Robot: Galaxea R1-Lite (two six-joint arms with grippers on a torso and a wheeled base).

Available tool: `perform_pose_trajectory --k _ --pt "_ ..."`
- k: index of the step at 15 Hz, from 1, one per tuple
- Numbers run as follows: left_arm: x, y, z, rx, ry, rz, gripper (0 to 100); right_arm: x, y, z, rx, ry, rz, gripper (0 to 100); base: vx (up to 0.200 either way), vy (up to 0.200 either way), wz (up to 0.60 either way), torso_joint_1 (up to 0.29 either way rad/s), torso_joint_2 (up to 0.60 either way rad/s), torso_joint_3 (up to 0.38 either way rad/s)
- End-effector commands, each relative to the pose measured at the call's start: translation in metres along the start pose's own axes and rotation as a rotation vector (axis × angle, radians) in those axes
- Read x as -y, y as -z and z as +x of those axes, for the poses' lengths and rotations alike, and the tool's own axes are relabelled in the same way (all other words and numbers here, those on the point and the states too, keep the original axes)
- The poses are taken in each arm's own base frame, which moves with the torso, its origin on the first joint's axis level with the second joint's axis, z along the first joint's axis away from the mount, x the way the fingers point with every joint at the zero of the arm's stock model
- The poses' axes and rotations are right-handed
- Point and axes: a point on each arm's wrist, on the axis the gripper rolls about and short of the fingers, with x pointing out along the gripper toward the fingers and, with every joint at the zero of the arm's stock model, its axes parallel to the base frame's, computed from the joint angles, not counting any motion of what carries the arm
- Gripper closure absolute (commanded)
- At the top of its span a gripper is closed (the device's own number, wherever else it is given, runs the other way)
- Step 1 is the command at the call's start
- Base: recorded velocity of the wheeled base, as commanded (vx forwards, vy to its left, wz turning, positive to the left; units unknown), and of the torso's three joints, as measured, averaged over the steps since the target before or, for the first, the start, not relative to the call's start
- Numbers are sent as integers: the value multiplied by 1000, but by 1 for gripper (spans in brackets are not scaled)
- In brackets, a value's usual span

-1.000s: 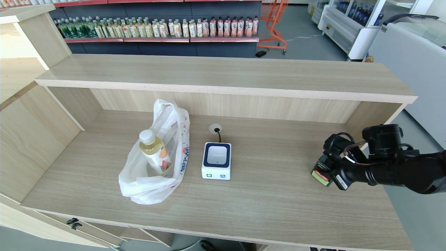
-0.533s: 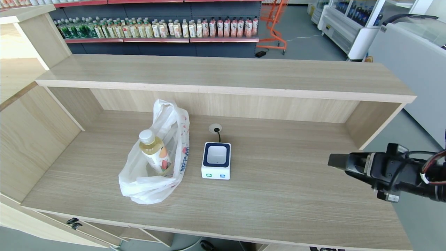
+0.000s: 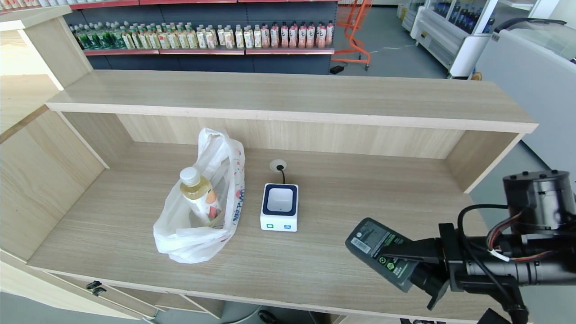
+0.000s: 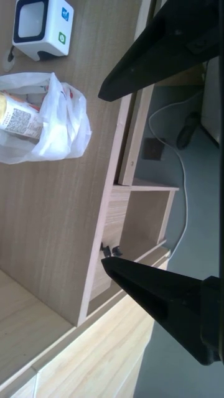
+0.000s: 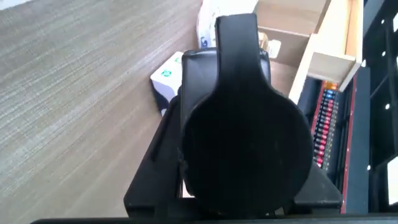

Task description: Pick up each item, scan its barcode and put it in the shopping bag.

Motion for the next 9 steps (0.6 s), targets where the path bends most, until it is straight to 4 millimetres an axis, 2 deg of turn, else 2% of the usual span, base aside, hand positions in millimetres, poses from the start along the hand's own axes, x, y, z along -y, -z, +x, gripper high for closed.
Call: perform_pose_trajectory --k 1,2,5,7,9 --pt "0 0 0 -2 0 0 0 -27 -11 32 156 -47 17 100 0 0 0 0 0 0" --pt "0 0 0 -2 0 0 0 -28 -11 40 194 -26 -18 100 0 0 0 0 0 0" --pt "0 0 0 -2 0 0 0 -10 0 81 311 132 -226 100 0 0 0 0 0 0" --pt "0 0 0 -2 0 0 0 -14 3 92 347 168 -243 100 0 0 0 0 0 0" --pt "0 0 0 0 0 0 0 -8 12 98 326 194 -294 100 0 0 0 0 0 0"
